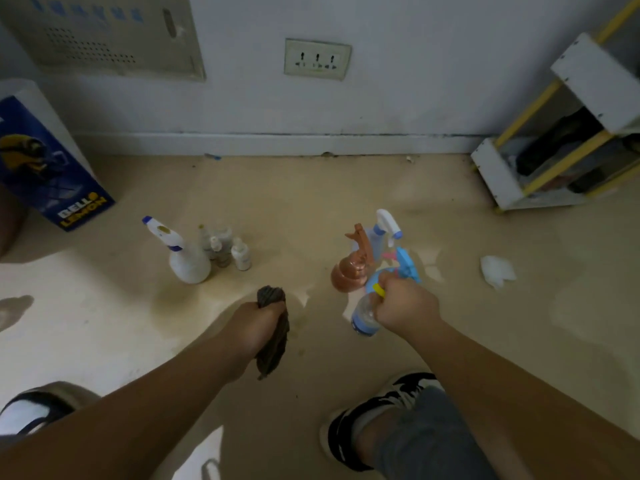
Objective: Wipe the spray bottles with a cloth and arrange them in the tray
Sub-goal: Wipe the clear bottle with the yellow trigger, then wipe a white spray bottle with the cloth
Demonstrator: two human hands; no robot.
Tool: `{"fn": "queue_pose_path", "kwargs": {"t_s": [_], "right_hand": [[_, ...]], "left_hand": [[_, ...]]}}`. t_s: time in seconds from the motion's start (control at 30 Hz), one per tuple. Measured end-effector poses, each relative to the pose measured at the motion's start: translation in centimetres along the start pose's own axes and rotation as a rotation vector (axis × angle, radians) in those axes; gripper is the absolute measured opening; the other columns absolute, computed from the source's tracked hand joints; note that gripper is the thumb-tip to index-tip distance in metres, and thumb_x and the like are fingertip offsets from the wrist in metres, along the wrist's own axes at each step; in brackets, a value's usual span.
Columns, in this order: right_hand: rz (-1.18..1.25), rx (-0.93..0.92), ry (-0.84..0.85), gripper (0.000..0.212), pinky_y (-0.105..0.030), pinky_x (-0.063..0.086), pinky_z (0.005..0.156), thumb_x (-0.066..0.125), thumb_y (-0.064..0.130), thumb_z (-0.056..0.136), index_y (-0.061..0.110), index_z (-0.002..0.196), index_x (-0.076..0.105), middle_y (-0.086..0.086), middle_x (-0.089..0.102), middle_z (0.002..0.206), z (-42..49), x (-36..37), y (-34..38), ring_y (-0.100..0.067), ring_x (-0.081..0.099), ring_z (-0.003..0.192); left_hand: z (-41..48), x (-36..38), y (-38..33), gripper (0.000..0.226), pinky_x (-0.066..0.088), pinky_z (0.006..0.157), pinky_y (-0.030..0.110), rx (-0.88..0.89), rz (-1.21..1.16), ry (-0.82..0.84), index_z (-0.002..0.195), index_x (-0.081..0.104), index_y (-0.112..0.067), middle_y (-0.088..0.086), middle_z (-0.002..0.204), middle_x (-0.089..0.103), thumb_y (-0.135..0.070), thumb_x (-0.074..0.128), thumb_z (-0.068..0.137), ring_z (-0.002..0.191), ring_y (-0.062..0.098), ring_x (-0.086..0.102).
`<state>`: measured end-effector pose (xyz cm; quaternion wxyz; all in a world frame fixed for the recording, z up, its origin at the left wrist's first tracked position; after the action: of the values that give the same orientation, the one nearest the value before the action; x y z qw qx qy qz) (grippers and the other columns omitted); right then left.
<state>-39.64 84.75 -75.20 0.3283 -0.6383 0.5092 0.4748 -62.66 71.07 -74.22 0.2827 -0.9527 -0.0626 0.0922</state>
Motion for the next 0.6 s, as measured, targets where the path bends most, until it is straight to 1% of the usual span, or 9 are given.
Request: {"fn": "queue_pose_path", "kwargs": {"t_s": [0.1, 0.17, 0.23, 0.33, 0.4, 0.47, 0.5, 0.53, 0.6], "right_hand": [[-0.216, 0.039, -0.03, 0.03, -0.031, 0.039, 0.074, 0.05, 0.04, 0.097, 0.023, 0.119, 0.059, 0.001, 0.067, 0.112, -0.4, -1.3, 1.1, -0.022, 0.066, 0.106], [-0.316, 0.043, -0.077, 0.026, -0.031, 0.035, 0.073, 0.055, 0.035, 0.095, 0.023, 0.117, 0.061, 0.002, 0.066, 0.11, -0.9, -2.4, 2.2, -0.022, 0.064, 0.105], [-0.353, 0.003, -0.101, 0.026, -0.03, 0.036, 0.072, 0.055, 0.034, 0.094, 0.022, 0.117, 0.06, 0.0, 0.064, 0.107, -1.2, -3.4, 3.5, -0.023, 0.063, 0.101], [-0.133, -0.044, -0.014, 0.029, -0.033, 0.043, 0.076, 0.05, 0.035, 0.098, 0.019, 0.121, 0.06, -0.005, 0.064, 0.11, -1.2, -4.5, 6.3, -0.029, 0.063, 0.099], [-0.033, -0.066, 0.03, 0.029, -0.036, 0.047, 0.087, 0.048, 0.039, 0.099, 0.019, 0.113, 0.064, -0.008, 0.065, 0.124, -1.1, -4.7, 8.5, -0.032, 0.057, 0.121], [0.01, -0.087, 0.048, 0.03, -0.037, 0.042, 0.101, 0.048, 0.041, 0.098, 0.019, 0.104, 0.066, -0.008, 0.068, 0.119, -1.1, -4.9, 10.7, -0.027, 0.045, 0.138], [0.035, -0.109, 0.065, 0.03, -0.039, 0.039, 0.106, 0.048, 0.042, 0.097, 0.019, 0.101, 0.066, -0.007, 0.07, 0.111, -1.0, -4.9, 11.8, -0.026, 0.049, 0.134], [0.071, -0.122, 0.099, 0.029, -0.041, 0.039, 0.107, 0.05, 0.043, 0.096, 0.019, 0.098, 0.066, -0.005, 0.071, 0.104, -0.7, -4.9, 12.9, -0.026, 0.057, 0.124], [0.165, -0.15, 0.154, 0.027, -0.039, 0.05, 0.096, 0.053, 0.043, 0.096, 0.02, 0.096, 0.066, -0.003, 0.068, 0.097, -0.1, -4.9, 15.2, -0.026, 0.064, 0.101]], "left_hand": [[0.3, 0.5, -0.3, 0.032, 0.053, 0.079, 0.038, 0.019, 0.008, 0.009, 0.094, 0.066, -0.007, 0.024, 0.102, 0.072, -0.032, 0.052, 0.107, 0.09, 0.036, 0.069], [-0.1, 0.7, -1.2, 0.03, 0.053, 0.083, 0.039, 0.043, -0.01, 0.025, 0.1, 0.066, -0.007, 0.022, 0.104, 0.072, -0.033, 0.052, 0.106, 0.094, 0.037, 0.069], [-0.6, 1.0, -2.0, 0.033, 0.056, 0.091, 0.044, 0.074, -0.013, 0.039, 0.105, 0.068, -0.008, 0.021, 0.104, 0.074, -0.037, 0.053, 0.104, 0.097, 0.039, 0.071], [-1.6, 0.9, -2.5, 0.031, 0.056, 0.093, 0.045, 0.107, -0.034, 0.047, 0.103, 0.069, -0.011, 0.017, 0.102, 0.074, -0.04, 0.055, 0.103, 0.096, 0.036, 0.071], [-2.1, 0.3, -2.4, 0.03, 0.056, 0.09, 0.043, 0.127, -0.055, 0.021, 0.104, 0.068, -0.012, 0.016, 0.103, 0.073, -0.039, 0.056, 0.102, 0.095, 0.034, 0.07], [-2.5, -0.8, -1.9, 0.032, 0.056, 0.09, 0.043, 0.129, -0.07, 0.003, 0.109, 0.067, -0.011, 0.016, 0.105, 0.072, -0.04, 0.056, 0.101, 0.095, 0.033, 0.069], [-2.6, -1.6, -1.6, 0.033, 0.056, 0.092, 0.044, 0.134, -0.076, -0.009, 0.11, 0.067, -0.011, 0.016, 0.105, 0.072, -0.04, 0.055, 0.102, 0.096, 0.034, 0.069], [-2.7, -2.4, -1.4, 0.033, 0.056, 0.093, 0.046, 0.128, -0.086, -0.019, 0.109, 0.068, -0.011, 0.016, 0.105, 0.072, -0.04, 0.056, 0.102, 0.097, 0.035, 0.069], [-2.9, -4.3, -0.8, 0.029, 0.055, 0.095, 0.048, 0.108, -0.128, -0.048, 0.102, 0.067, -0.013, 0.018, 0.106, 0.072, -0.04, 0.056, 0.102, 0.101, 0.037, 0.069]]}}
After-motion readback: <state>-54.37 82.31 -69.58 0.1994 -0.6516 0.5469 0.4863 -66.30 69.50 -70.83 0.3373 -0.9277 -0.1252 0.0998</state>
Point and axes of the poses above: each hand's wrist, its own z-axis towards the middle knuckle, its own x-axis out of the palm, y = z × x, the point moved 4 cm from there along z, towards the middle knuckle
